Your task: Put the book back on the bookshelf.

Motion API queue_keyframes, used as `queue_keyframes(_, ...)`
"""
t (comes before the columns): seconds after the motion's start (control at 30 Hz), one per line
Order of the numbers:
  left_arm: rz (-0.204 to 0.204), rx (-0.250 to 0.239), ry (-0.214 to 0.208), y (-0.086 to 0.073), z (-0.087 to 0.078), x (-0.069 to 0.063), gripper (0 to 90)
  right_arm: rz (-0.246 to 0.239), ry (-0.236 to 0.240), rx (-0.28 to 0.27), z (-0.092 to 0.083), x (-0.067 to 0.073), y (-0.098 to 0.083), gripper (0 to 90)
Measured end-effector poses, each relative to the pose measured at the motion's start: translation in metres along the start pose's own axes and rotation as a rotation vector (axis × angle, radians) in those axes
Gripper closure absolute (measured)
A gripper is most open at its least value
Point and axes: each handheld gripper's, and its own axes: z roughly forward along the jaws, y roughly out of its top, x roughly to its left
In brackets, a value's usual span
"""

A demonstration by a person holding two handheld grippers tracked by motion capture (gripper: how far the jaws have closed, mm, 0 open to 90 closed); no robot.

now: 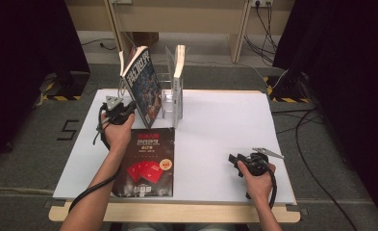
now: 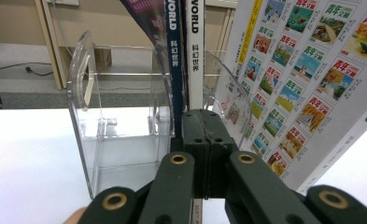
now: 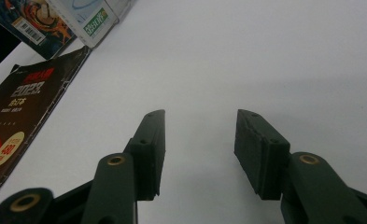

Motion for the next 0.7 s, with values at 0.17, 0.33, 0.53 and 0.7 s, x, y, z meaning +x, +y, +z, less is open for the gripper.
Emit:
queue_keyframes(0.17, -0.003, 0.006, -0.004, 0.0015, 0.0025, -0.0011, 89.3, 0.001, 0.001, -0.001, -0.0004, 0.0003, 0.0002, 54.3)
queue_keyframes(0.33, 0.015, 0.012, 0.002, 0.0019, 0.0048, -0.0031, 89.2, 0.002, 0.001, -0.002, -0.0004, 0.0002, 0.0002, 54.3)
queue_keyframes(0.53, 0.001, 0.023, 0.02, -0.0004, 0.0046, 0.0004, 88.9, 0.005, 0.001, -0.003, -0.0009, -0.0006, 0.0003, 54.3)
queue_keyframes(0.7, -0.008, 0.036, 0.025, -0.0024, 0.0049, 0.0045, 87.1, -0.004, 0.002, -0.004, -0.0006, 0.0004, 0.0005, 54.3)
